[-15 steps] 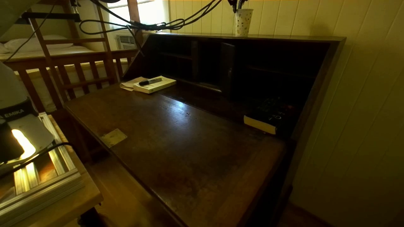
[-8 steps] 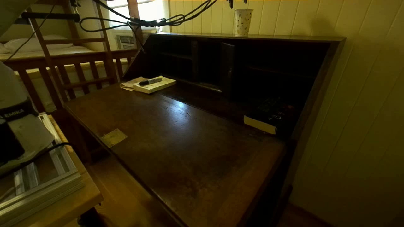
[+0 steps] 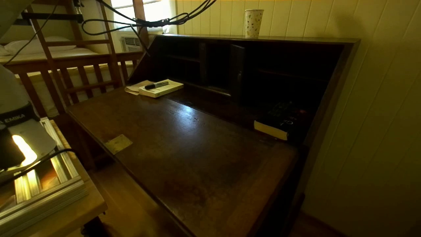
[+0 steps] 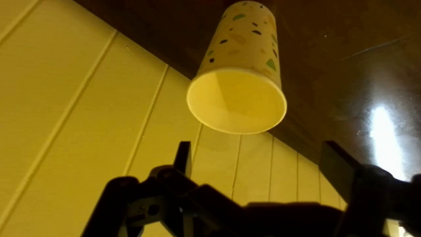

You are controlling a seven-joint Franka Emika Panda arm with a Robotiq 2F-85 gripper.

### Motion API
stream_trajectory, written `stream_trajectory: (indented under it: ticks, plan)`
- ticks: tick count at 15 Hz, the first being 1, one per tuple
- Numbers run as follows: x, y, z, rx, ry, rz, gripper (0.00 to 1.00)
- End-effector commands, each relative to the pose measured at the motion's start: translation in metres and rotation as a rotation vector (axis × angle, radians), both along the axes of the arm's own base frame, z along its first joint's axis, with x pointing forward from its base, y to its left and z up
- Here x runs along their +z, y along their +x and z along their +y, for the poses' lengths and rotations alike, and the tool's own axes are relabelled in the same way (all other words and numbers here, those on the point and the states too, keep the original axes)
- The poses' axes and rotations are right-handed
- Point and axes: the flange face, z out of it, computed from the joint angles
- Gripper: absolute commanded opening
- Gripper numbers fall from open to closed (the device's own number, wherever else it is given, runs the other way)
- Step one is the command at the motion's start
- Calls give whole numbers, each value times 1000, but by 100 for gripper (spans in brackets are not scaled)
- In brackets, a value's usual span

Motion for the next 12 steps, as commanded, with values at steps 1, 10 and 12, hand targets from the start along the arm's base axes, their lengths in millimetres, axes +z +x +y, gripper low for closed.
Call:
stream_trajectory:
  ticks: [1,10,12]
  plan:
    - [19,-10,-7,-145,43,39,100]
    - [21,-31,-34,-253,149,149,100]
    - [18,-28,-34,-241,127,132,100]
